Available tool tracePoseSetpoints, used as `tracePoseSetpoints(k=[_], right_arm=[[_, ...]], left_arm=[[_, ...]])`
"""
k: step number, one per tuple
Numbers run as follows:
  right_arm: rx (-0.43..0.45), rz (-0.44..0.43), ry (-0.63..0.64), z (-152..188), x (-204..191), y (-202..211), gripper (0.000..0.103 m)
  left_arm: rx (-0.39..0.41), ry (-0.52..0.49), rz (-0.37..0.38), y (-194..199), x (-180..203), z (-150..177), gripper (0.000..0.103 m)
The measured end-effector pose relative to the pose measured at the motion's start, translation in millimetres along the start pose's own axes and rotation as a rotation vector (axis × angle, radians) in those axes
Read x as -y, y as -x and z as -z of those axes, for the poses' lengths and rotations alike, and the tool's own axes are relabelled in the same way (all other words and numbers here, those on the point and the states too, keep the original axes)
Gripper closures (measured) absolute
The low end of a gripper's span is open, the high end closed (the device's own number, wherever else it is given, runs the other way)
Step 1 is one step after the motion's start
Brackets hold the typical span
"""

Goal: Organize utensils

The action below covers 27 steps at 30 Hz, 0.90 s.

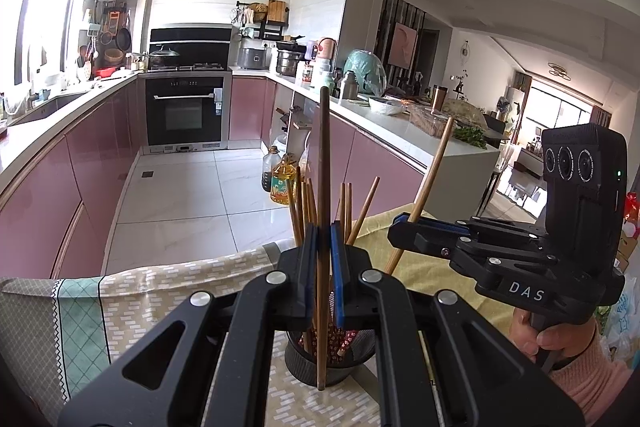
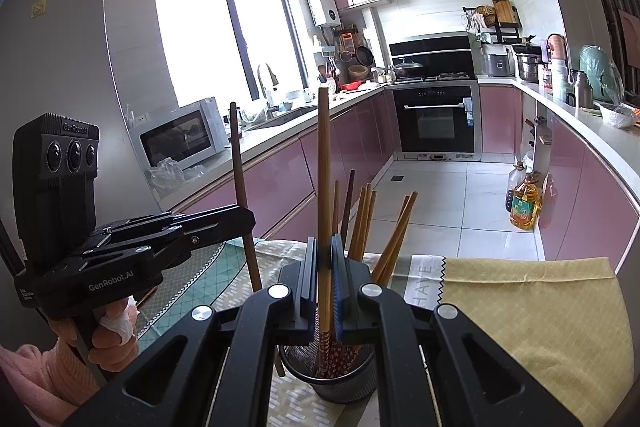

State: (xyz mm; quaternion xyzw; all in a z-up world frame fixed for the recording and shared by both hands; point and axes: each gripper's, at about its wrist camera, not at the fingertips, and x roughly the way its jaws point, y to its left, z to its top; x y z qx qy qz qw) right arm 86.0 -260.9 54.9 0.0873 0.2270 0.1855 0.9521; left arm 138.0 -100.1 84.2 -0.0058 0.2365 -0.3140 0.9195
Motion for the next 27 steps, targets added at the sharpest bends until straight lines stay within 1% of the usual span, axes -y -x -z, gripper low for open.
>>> tracePoseSetpoints(k=[6,15,22,27], right_arm=[[-0.008,0.002,-0.004,1.5,1.3,-4.2,0.097],[-0.009,0.007,-0.011,4.9,6.8,-5.4,0.097],[-0.009,0.005,-0.013,5.9,10.2,-6.5,0.097],[-0.009,0.006,-0.014,5.9,10.0,-7.0,0.097]], left_arm=[[0.004,0.008,0.000,-1.3,-3.3,-0.4,0.096],[0.055,0.044,0.032,2.8,-11.2,-18.5,0.096],[0.087,0.048,0.034,5.6,-12.5,-27.6,0.096],[0.104,0.042,0.037,8.6,-12.7,-28.4,0.096]])
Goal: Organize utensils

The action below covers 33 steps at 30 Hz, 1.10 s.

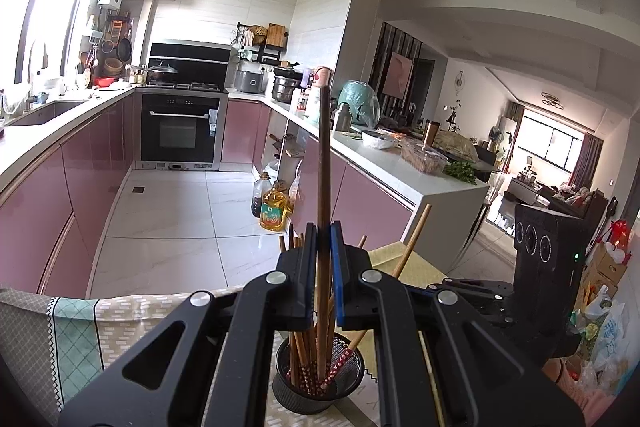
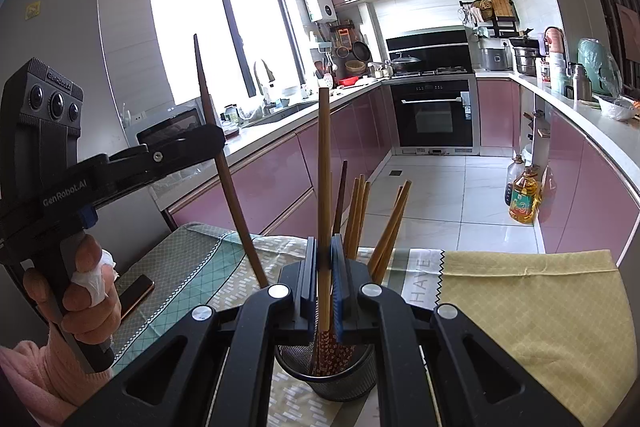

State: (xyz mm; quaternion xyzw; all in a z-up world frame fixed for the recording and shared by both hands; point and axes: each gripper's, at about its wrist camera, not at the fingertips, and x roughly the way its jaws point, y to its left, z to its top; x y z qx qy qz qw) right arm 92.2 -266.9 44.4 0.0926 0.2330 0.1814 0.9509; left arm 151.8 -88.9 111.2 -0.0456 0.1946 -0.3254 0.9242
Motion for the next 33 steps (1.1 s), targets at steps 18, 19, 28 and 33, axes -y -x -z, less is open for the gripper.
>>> tracePoseSetpoints(k=[18,19,28,33], right_arm=[[-0.008,-0.003,-0.004,3.6,1.8,-4.3,0.097],[-0.009,-0.004,-0.004,3.9,1.7,-4.6,0.097],[-0.011,-0.006,-0.006,6.6,-0.5,-6.9,0.097],[-0.014,-0.006,-0.006,7.8,-1.8,-9.0,0.097]], left_arm=[[-0.078,-0.019,-0.024,-14.9,-1.7,25.7,0.096],[-0.081,-0.019,-0.024,-14.2,-2.7,27.7,0.096],[-0.115,-0.016,-0.030,-16.7,-5.9,40.8,0.096],[-0.127,-0.019,-0.035,-19.9,-6.3,43.1,0.096]])
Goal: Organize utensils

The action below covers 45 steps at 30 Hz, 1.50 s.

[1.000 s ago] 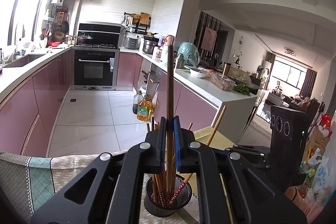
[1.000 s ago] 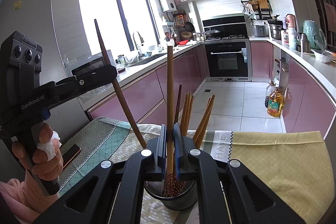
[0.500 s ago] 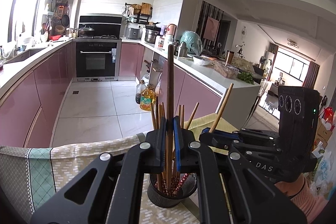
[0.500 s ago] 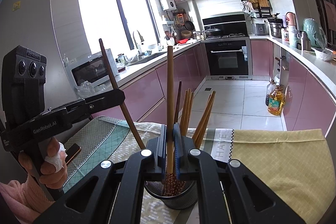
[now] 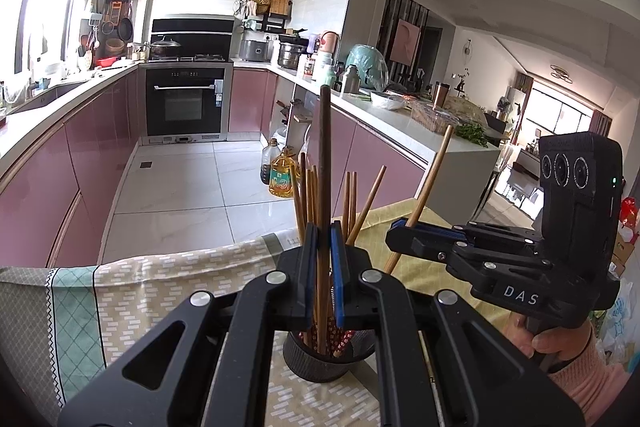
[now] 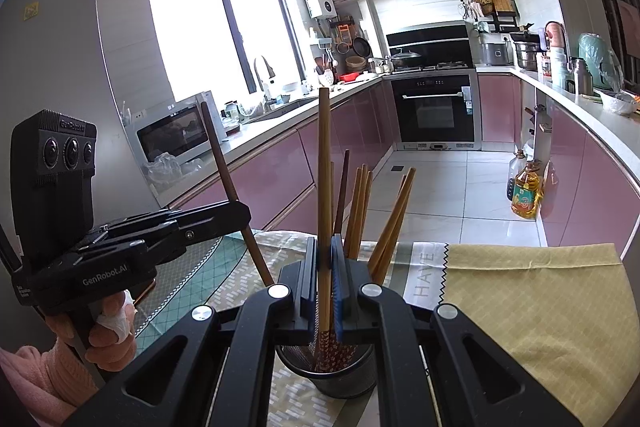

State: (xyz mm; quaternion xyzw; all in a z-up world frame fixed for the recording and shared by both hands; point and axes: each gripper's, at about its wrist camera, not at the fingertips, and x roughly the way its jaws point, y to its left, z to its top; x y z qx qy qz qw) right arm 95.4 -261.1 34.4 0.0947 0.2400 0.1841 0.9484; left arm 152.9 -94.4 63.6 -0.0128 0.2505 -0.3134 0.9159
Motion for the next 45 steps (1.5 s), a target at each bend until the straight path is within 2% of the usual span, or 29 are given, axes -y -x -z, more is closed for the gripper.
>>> tracePoseSetpoints(k=[29,45], right_arm=[[-0.021,-0.004,-0.011,13.5,3.6,-10.2,0.097],[-0.042,-0.007,-0.020,9.4,3.9,-14.0,0.097]], left_arm=[[-0.054,-0.008,-0.013,-9.3,-4.3,10.2,0.096],[-0.065,-0.002,-0.015,-13.2,-5.7,10.7,0.096]])
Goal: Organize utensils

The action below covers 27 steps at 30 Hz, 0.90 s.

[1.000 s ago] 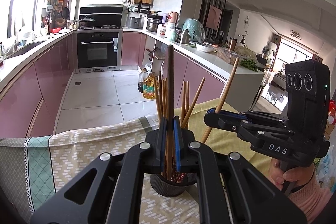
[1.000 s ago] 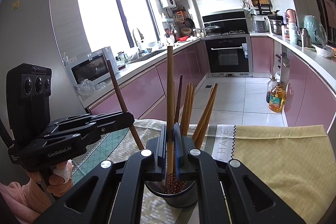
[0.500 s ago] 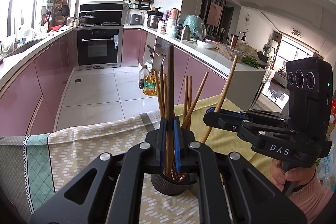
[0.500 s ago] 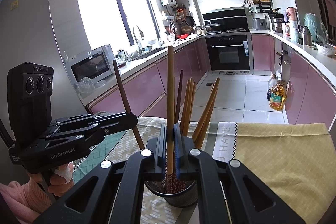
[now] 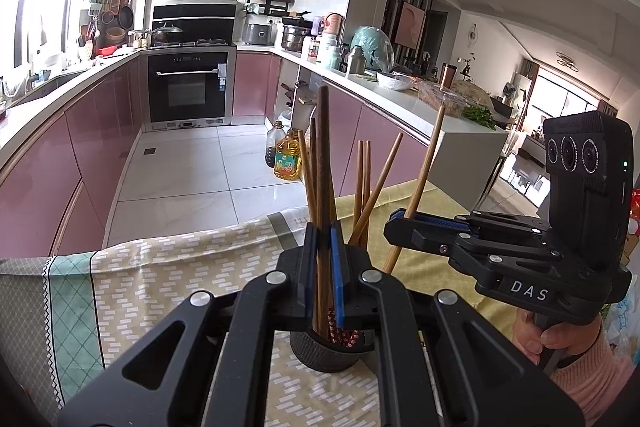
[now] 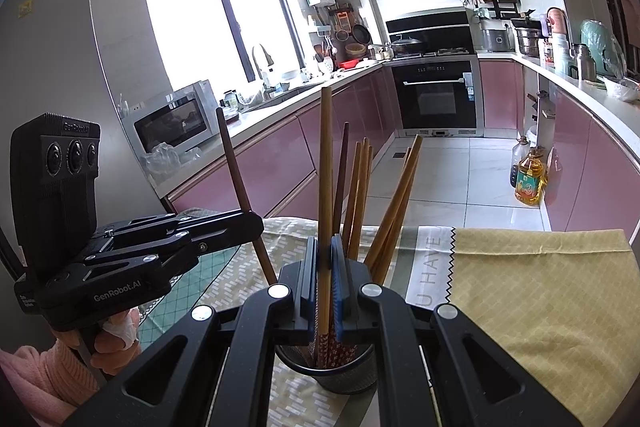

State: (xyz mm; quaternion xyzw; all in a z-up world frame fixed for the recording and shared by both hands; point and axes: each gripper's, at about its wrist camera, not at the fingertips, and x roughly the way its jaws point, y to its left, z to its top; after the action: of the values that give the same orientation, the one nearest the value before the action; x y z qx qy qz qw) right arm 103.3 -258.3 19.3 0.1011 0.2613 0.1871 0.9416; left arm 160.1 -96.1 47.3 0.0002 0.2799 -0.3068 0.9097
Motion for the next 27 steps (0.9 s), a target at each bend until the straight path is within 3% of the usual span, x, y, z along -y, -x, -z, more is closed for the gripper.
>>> tracePoseSetpoints(k=[27], right_arm=[[-0.019,0.005,-0.031,-4.3,10.4,-12.0,0.097]], left_arm=[[-0.030,-0.011,-0.031,-37.7,0.6,-9.7,0.095]])
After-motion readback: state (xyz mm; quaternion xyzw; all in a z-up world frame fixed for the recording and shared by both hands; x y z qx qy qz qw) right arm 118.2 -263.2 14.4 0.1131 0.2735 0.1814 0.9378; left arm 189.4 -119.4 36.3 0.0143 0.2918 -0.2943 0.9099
